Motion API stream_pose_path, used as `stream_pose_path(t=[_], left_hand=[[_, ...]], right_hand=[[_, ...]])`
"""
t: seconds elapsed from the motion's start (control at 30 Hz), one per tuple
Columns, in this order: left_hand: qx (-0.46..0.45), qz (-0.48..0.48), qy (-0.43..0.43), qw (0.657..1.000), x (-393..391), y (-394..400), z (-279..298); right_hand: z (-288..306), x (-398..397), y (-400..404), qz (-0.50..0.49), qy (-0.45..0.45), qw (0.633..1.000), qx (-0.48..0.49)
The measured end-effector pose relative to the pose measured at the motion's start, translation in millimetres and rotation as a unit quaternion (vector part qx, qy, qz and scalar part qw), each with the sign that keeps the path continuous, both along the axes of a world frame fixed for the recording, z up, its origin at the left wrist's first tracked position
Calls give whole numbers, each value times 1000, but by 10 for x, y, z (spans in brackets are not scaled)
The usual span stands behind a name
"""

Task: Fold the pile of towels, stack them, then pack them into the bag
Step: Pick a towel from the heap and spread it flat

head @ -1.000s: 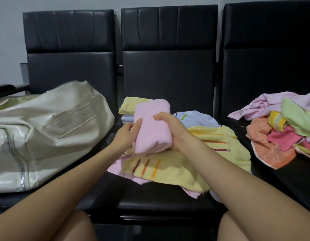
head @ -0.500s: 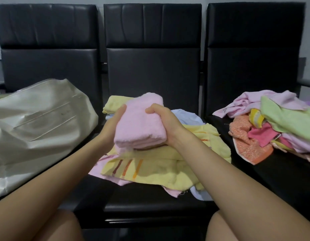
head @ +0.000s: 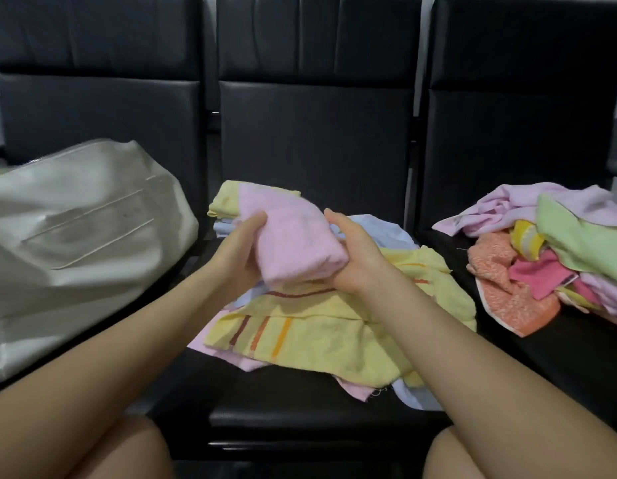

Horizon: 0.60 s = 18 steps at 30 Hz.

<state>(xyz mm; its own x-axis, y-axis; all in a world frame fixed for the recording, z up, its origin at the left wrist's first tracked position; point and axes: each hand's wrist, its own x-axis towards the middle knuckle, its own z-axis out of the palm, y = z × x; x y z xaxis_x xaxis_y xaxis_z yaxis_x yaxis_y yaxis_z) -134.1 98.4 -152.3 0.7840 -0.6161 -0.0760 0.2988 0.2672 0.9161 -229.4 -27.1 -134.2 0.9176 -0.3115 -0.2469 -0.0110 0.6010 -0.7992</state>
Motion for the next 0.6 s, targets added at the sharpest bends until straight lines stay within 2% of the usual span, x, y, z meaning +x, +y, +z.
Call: stream_pose_path(t=[0.07,0.13,0.23,0.37,0.47,0.6], left_hand=[[-47,31,7,998,41,-19,-23],[-83,15,-4,996,31,-17,-48],[-94,23,-35,995,15,-33,-74],[-99,99,67,988,283,-62,-76],[-52,149,84,984,581,-75,-86],[10,214,23,976,1045,-134,60]], right_hand=[[-27,57,79,-15,1,1000,5],[-63,93,167,-31,19,999,18],[-164,186,214,-32,57,998,-8],[-234,405,112,-46,63,995,-59],[-145,647,-19,-55,94,985,-133],[101,1133,-237,-102,102,965,-219]])
